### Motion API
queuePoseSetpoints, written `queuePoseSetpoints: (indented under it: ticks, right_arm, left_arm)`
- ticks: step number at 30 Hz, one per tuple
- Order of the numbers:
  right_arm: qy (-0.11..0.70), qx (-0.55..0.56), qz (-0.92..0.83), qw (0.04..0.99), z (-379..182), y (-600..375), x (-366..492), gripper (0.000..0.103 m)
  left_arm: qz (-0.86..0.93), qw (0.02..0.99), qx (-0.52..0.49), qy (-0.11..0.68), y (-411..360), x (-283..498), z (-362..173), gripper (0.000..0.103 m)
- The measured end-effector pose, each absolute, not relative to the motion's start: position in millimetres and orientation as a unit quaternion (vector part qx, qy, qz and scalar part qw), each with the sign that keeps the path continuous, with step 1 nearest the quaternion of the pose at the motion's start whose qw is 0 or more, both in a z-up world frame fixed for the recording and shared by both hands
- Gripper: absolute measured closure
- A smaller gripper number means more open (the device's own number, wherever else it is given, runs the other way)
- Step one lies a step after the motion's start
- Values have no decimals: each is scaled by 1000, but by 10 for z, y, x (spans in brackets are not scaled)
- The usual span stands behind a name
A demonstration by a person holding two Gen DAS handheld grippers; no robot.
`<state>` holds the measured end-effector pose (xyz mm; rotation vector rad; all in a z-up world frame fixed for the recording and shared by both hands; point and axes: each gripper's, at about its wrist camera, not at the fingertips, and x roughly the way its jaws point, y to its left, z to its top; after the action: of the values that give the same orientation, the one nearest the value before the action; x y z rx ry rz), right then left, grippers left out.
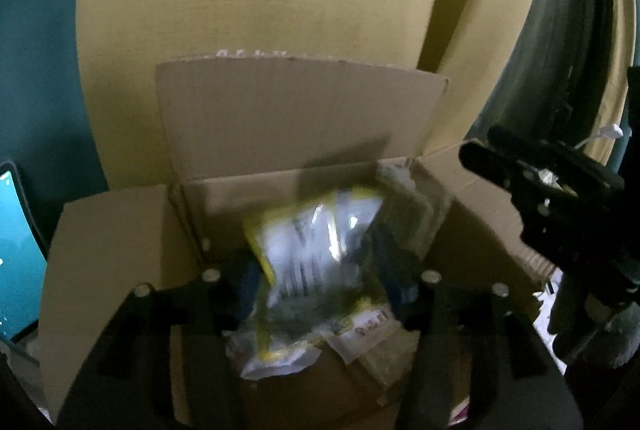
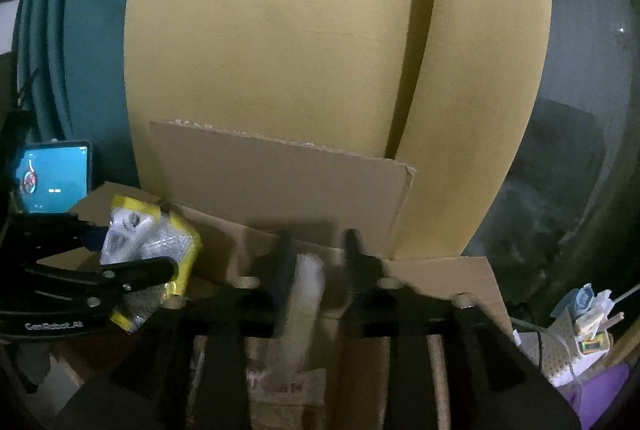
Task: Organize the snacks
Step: 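Lift both packets into the cardboard box and open both tools, then withdraw both tools from the box toward the snack pile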
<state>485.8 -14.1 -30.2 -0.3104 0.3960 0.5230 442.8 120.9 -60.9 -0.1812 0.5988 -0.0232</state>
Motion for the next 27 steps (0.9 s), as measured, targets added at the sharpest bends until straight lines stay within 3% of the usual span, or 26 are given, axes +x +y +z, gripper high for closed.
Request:
queuePoseSetpoints:
  ticks: [2, 27]
  right_arm:
    - [197, -153, 255, 934, -314, -150, 4839, 55]
    - [192, -133, 259, 937, -38, -370, 4064, 55]
  left_arm:
    - [-14, 952, -96, 291, 1194, 4388, -591, 29]
    - [-18, 967, -85, 238, 986, 3607, -72, 28]
